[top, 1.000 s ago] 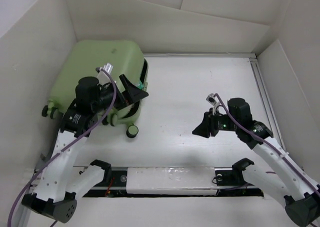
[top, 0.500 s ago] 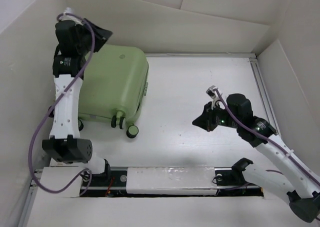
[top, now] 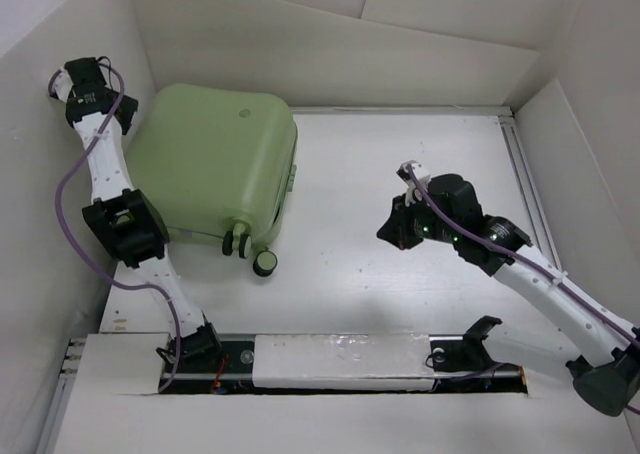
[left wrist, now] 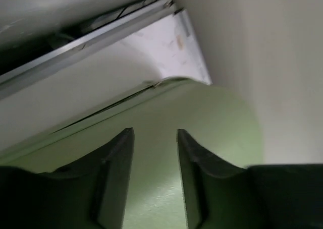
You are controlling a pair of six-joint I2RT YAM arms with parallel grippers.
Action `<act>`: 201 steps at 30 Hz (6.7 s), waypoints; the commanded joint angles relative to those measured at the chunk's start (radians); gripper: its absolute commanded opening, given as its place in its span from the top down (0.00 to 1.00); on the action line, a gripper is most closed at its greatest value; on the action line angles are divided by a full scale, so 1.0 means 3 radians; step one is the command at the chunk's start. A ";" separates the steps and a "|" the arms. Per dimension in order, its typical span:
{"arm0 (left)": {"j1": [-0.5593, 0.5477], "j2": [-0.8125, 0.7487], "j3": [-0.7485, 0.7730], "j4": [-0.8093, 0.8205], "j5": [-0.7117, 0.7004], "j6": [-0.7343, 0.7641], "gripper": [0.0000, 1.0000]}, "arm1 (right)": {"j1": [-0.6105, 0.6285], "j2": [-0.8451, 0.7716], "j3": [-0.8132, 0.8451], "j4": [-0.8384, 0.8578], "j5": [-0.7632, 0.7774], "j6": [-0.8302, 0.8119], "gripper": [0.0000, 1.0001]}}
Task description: Pack the luggage
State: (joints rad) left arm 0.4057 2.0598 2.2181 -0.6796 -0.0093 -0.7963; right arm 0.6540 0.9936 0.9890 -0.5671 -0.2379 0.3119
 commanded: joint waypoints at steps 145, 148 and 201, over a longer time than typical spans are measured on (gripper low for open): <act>-0.3960 -0.4355 -0.6539 0.3186 0.0359 -0.0674 0.52 | 0.0187 -0.1681 -0.1982 0.0673 0.1028 0.0914 0.51; -0.3991 -0.4386 -0.6621 0.3273 0.0195 -0.0761 0.49 | 0.0187 -0.1650 -0.2064 0.0872 0.1059 0.0827 0.46; -0.3991 -0.1794 -0.5988 0.5809 0.0179 -0.0848 1.00 | 0.0503 -0.2519 -0.2729 0.1763 0.0501 0.1118 1.00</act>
State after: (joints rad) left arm -0.7582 1.4769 0.3660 0.8879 -0.0353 -1.1084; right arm 0.6781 0.2955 0.1383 -0.0662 0.0799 0.4965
